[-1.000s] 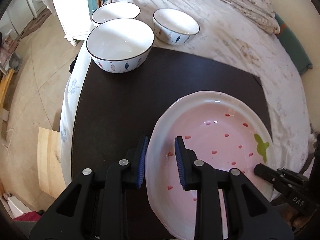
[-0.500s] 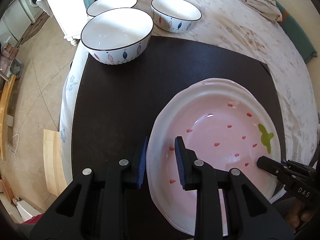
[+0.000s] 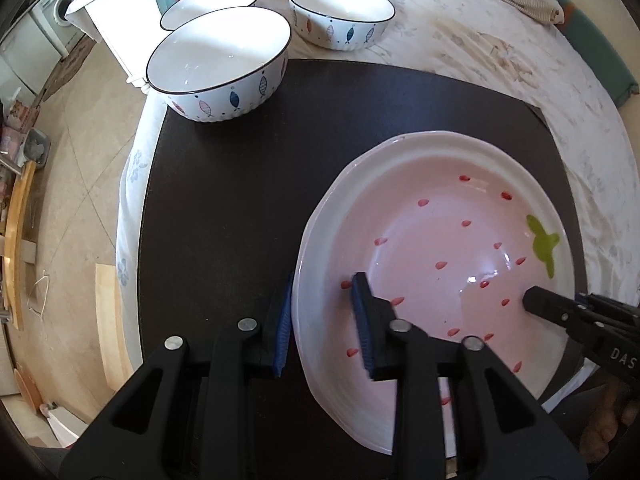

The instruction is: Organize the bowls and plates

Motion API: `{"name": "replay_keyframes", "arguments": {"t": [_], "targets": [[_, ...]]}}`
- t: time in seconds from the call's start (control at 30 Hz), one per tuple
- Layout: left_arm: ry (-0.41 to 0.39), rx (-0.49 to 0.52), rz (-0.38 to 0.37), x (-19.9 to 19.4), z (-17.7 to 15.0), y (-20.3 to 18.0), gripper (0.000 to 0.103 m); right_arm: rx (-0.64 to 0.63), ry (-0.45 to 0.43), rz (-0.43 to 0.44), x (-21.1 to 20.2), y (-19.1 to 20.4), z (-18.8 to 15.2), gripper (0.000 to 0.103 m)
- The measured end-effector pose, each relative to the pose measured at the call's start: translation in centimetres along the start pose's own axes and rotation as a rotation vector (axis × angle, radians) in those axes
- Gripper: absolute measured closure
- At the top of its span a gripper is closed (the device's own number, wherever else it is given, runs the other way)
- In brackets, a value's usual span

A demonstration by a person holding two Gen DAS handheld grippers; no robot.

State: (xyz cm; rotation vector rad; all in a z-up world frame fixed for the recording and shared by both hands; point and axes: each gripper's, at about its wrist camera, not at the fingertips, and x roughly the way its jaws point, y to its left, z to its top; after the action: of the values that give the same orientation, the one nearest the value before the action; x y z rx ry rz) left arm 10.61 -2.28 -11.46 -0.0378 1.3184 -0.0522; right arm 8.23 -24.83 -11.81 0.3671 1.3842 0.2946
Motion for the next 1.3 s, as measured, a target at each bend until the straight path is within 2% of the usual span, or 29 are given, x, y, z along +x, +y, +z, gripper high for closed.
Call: {"name": "replay_keyframes", "arguments": {"t": [0.23, 0.4, 0.53, 0.93, 1.1, 1.17, 1.23, 1.3], "targets": [[0.013, -0.007, -0.03, 0.3, 0.0, 0.1, 0.075, -0.065, -0.012, -0.064, -0.4, 0.8, 0.1, 0.079], [0.013, -0.006, -0.028, 0.3, 0.0, 0.1, 0.074, -0.038, -0.005, -0.055, -0.8, 0.2, 0.3, 0.079], [0.004, 0.002, -0.009, 0.4, 0.0, 0.0, 0.069, -0.047, 0.011, -0.071, -1.0, 0.4, 0.3, 0.079], [0.013, 0.016, -0.007, 0.4, -0.2, 0.0, 0.065, -0.022, 0.053, -0.036, -2.0, 0.0, -0.4, 0.079], [0.011, 0.013, 0.002, 0.3, -0.3, 0.2, 0.064, -0.018, 0.059, -0.062, -2.5, -0.6, -0.7, 0.079], [0.017, -0.002, -0.007, 0.3, -0.2, 0.3, 0.064, -0.01, 0.037, -0.067, -3.1, -0.9, -0.7, 0.079], [0.016, -0.025, -0.012, 0.1, -0.2, 0.6, 0.064, 0.027, -0.03, -0.112, -4.0, -1.6, -0.4, 0.079], [-0.002, -0.044, -0.005, -0.3, -0.2, 0.8, 0.064, 0.083, -0.067, -0.116, -4.5, -2.7, 0.0, 0.079]]}}
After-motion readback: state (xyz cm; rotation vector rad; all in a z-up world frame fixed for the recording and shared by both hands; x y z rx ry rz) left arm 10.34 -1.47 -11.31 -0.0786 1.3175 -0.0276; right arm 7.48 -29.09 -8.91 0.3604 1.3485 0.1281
